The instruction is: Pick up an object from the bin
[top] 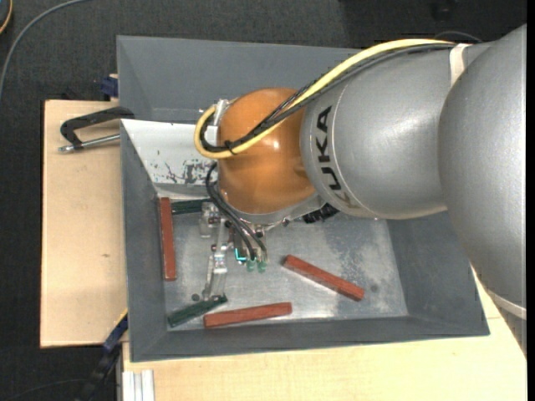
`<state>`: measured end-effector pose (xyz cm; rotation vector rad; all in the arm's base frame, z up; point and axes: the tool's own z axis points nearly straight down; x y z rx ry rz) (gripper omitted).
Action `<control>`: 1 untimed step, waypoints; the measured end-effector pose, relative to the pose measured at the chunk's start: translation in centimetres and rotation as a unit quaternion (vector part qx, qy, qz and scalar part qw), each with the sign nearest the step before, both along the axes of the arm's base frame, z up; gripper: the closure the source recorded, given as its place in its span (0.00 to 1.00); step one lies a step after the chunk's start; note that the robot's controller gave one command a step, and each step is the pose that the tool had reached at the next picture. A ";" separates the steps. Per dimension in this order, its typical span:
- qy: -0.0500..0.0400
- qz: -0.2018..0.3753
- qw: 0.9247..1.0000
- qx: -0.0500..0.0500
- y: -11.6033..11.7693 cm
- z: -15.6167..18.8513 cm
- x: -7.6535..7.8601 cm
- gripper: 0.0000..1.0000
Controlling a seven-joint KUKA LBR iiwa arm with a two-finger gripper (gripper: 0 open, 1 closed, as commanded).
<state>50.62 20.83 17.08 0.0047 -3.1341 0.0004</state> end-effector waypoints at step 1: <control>0.000 0.010 1.000 -0.001 -5.6 -9.5 -1.3 0.00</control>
Offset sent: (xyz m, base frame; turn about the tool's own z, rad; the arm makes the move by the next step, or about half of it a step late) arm -0.0118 -0.0539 -0.0911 -0.0223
